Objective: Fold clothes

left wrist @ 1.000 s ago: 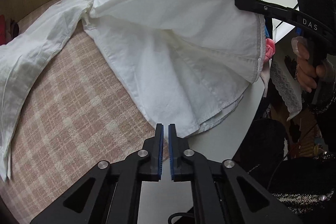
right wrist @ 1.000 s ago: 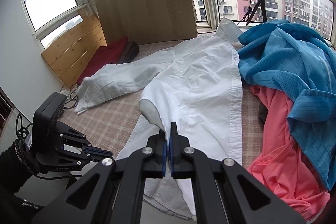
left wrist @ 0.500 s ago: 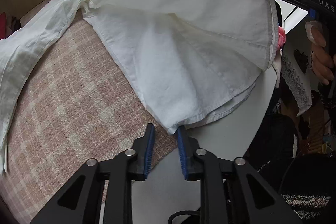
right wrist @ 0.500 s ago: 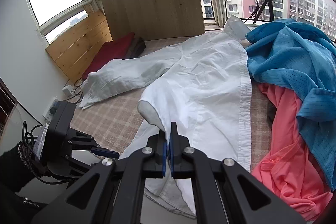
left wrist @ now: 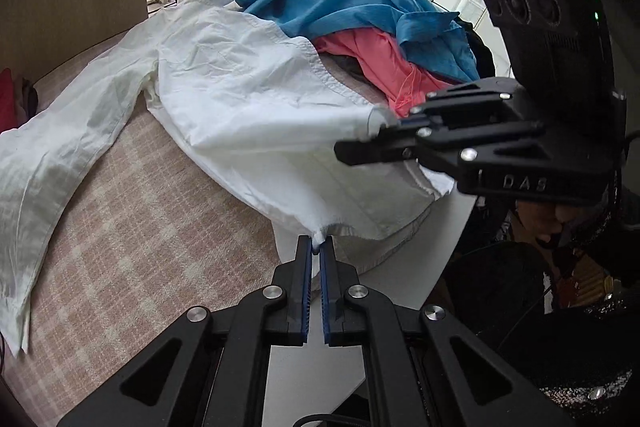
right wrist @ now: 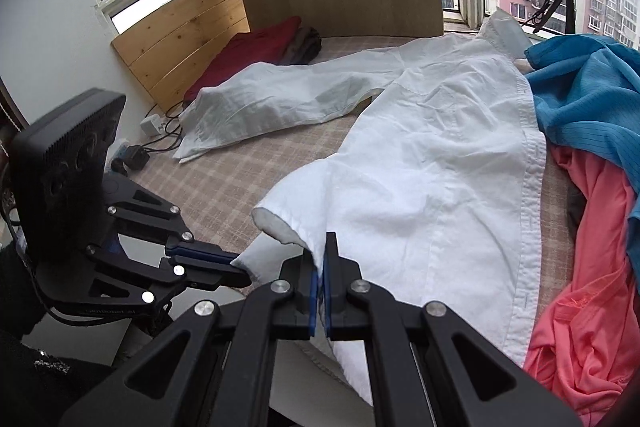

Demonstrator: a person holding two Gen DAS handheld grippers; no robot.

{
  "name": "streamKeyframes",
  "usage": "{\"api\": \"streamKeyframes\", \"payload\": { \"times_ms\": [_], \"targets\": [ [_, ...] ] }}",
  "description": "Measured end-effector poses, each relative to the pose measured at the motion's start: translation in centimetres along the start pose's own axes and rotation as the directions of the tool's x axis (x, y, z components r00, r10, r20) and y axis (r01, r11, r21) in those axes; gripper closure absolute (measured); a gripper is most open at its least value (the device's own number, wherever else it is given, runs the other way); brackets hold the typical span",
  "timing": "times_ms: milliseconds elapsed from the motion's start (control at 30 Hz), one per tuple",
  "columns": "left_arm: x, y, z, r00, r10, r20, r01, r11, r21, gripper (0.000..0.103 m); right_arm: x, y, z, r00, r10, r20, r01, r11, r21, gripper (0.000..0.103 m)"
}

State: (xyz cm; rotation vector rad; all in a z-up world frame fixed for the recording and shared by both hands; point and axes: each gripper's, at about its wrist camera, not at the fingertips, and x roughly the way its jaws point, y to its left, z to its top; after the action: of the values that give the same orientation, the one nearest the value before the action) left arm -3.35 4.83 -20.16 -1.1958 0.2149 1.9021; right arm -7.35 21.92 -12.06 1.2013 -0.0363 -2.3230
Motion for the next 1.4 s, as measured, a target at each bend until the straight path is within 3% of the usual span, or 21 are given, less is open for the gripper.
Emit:
{"api": "streamKeyframes", "payload": {
  "times_ms": [167,233,367,400,633,667,733,767,833,900,1033,1167,1400],
  "targets": [
    [-0.2,-0.3,0.9,1.000,-0.030,0.002,0.030,1.000,0.003,0.100,0.9,1.0,-0.6,0.999,0.024,-0.047,-0.025,0.999,-0.023,0.097],
    [-0.3,-0.3,1.2,0.999,-0.035,-0.001,0.035,0.999,0.012,0.100,0.6,1.0,-0.9,0.997,0.043,-0.060,-0.044,0.999,-0.016,0.090],
    [-0.5,-0.7,1.6,0.999,-0.044,-0.008,0.045,0.999,0.029,0.100,0.3,1.5,-1.6,0.997,0.050,-0.054,-0.051,0.998,-0.020,0.063],
    [-0.6,-0.8,1.7,0.999,-0.045,-0.009,0.045,0.998,0.032,0.100,0.3,1.8,-1.7,0.998,0.048,-0.046,-0.049,0.998,-0.026,0.062],
    [-0.7,-0.8,2.3,0.998,-0.060,-0.026,0.060,0.998,0.036,0.100,1.7,3.1,-1.9,1.000,-0.031,-0.002,0.031,0.997,-0.078,0.062],
    [-0.7,-0.8,2.3,0.998,-0.060,-0.031,0.061,0.997,0.037,0.099,2.0,2.9,-1.9,0.999,-0.032,-0.003,0.032,0.997,-0.068,0.065],
    [-0.7,-0.5,2.1,0.996,-0.071,-0.052,0.072,0.997,0.017,0.097,2.6,2.4,-1.9,0.999,-0.045,-0.010,0.044,0.998,-0.049,0.086],
    [-0.8,-0.1,2.0,0.996,-0.073,-0.058,0.073,0.997,0.000,0.089,2.8,2.0,-1.9,0.999,-0.051,-0.015,0.050,0.998,-0.039,0.094],
    [-1.0,0.7,1.8,0.996,-0.069,-0.064,0.067,0.997,-0.038,0.073,3.0,1.3,-2.0,0.999,-0.042,-0.015,0.042,0.999,-0.012,0.096],
    [-1.0,1.9,1.6,0.994,-0.072,-0.086,0.063,0.994,-0.094,0.068,3.0,1.1,-2.1,0.999,-0.033,-0.008,0.033,0.999,-0.003,0.097],
    [0.6,4.4,1.8,0.978,-0.133,-0.160,0.089,0.962,-0.257,0.061,2.8,1.6,-2.1,0.999,-0.036,0.006,0.036,0.999,-0.021,0.096],
    [1.7,5.6,2.7,0.960,-0.233,-0.156,0.163,0.915,-0.368,0.059,3.0,2.1,-2.2,0.999,-0.047,0.014,0.047,0.998,-0.039,0.097],
    [1.9,6.7,4.3,0.957,-0.248,-0.153,0.152,0.873,-0.463,0.049,3.3,2.6,-2.8,0.997,-0.074,0.034,0.076,0.995,-0.061,0.097]
  ]
}}
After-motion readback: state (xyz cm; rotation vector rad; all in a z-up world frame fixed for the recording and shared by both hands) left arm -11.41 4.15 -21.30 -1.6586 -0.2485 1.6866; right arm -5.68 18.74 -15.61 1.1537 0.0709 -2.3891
